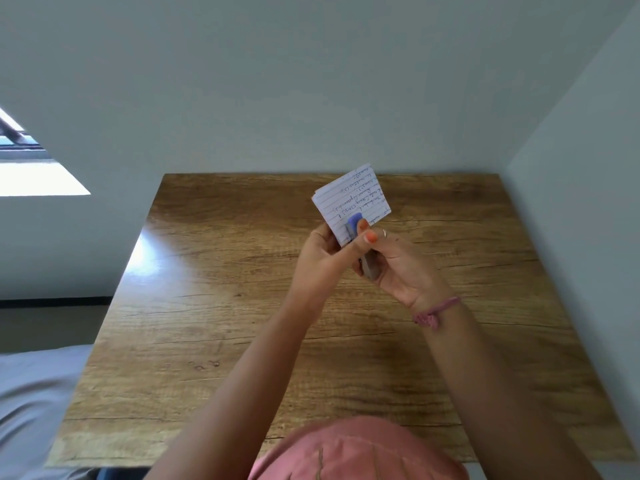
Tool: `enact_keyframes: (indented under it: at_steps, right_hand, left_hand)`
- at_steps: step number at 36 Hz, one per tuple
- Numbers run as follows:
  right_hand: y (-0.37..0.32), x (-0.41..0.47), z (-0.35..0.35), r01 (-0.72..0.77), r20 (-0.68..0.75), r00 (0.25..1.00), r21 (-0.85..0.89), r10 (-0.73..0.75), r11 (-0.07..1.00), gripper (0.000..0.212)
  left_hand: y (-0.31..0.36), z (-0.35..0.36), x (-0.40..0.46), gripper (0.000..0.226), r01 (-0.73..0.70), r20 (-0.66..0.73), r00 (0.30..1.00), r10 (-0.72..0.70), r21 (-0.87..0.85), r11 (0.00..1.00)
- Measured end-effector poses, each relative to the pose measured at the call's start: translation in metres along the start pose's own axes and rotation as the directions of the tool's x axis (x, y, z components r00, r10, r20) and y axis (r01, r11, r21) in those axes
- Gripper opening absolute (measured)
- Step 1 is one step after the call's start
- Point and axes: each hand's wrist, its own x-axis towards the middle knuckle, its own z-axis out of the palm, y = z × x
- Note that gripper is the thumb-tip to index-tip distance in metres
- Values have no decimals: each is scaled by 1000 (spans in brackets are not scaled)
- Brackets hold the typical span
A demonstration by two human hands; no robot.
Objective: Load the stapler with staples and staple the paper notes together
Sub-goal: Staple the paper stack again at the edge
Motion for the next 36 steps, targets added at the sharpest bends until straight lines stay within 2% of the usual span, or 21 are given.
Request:
enact_keyframes:
  at_steps: [3, 5, 10, 15, 21, 30, 33, 36]
  right_hand:
    - [1, -1, 3, 14, 5, 1000, 0, -14, 1000, 26]
    - [1, -1, 5, 12, 7, 1000, 11, -12, 1000, 21]
    - [1, 0, 8, 22, -14, 1000, 5, -22, 1000, 19]
    - [2, 1, 14, 91, -30, 995, -6, -91, 996, 18]
    - [3, 1, 16, 111, -80, 991, -10, -112, 994, 15]
    - [2, -1, 15, 118, -40, 992, 54, -116, 992, 30]
    - [0, -1, 13, 89, -34, 996, 46, -88, 995, 33]
    - [0, -1, 10, 70, -24, 997, 30, -69, 997, 34]
  left_hand:
    - [-3, 6, -1, 39, 24, -80, 996, -32, -108, 994]
    - [-2, 6, -1, 34, 21, -106, 994, -36, -139, 990]
    - [0, 7, -1, 29, 21, -133, 990, -41, -151, 988]
    - [1, 9, -1, 26, 7, -175, 984, -35, -161, 987]
    - [1, 8, 0, 27, -5, -156, 987, -23, -175, 985]
    - [6, -11, 3, 36, 78, 89, 995, -56, -279, 957]
    - [9, -12, 4, 41, 99, 64, 994, -85, -279, 955]
    - [7, -11, 6, 32, 95, 0, 995, -99, -293, 952]
